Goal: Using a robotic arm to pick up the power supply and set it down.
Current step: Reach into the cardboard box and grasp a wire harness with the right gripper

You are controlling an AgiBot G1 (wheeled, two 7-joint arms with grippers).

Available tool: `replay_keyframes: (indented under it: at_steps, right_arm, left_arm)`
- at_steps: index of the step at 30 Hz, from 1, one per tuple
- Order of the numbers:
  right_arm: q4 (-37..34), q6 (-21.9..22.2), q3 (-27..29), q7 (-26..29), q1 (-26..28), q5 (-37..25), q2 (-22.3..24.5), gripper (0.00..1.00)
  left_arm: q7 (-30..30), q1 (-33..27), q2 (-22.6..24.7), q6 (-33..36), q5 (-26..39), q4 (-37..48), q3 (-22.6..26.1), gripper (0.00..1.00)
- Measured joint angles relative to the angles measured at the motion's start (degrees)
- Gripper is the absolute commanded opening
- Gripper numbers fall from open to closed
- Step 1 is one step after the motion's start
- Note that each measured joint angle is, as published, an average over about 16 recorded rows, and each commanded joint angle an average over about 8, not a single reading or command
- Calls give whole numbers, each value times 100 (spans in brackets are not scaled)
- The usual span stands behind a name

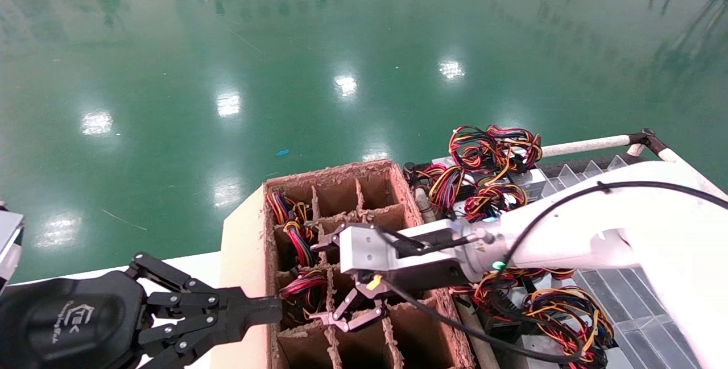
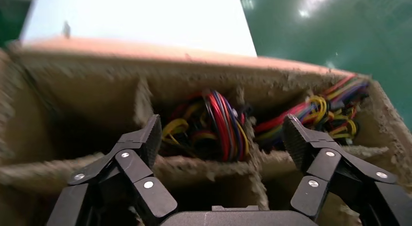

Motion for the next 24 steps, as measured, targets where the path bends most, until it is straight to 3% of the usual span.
replay_keyframes:
  at_steps: [10, 16, 19, 24]
  right_arm:
    - [-428, 252, -146, -413, 232, -166, -275, 0]
    - [-546, 309, -207, -502, 274, -141, -318, 0]
    - [-579, 330, -244, -518, 278, -122, -327, 0]
    - [-610, 348, -311, -519, 278, -87, -335, 0]
  left_arm:
    - [0, 0, 0, 0, 0, 0, 1, 1]
    - [1, 0, 0, 0, -1, 0, 1, 13]
    - [1, 0, 0, 0, -1, 0, 1, 32]
    - [1, 0, -1, -1, -1, 0, 2, 81]
